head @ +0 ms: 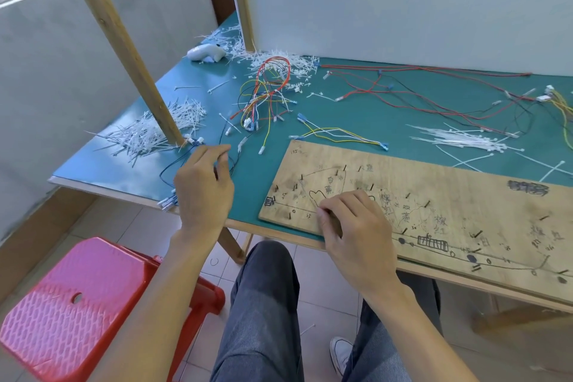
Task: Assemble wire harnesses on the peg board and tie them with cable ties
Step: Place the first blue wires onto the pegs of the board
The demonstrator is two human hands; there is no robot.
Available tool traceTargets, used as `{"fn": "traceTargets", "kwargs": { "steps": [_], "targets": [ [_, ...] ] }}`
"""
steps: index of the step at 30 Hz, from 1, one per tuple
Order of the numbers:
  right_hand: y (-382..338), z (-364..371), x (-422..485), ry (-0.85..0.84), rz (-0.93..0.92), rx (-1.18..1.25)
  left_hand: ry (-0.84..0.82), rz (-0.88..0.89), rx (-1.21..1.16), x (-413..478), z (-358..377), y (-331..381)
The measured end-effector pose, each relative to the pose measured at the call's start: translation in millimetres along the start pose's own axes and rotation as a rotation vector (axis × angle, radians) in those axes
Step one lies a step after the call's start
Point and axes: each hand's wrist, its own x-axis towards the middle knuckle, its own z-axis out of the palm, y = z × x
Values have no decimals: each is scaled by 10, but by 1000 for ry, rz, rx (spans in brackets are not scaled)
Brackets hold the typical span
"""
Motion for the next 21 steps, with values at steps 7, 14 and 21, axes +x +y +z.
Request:
{"fn": "traceTargets", "kwargs": {
  "steps": [7, 14, 21],
  "targets": [
    [-87, -132, 102, 52, 240, 354, -287, -135, -618, -343, -166, 650],
    [65, -652, 298, -106, 474, 854, -596, -208, -765, -973, 20, 1041],
    [296, -824, 174, -129, 522, 875, -718, -209, -776, -1198, 18, 1200]
  ]
}}
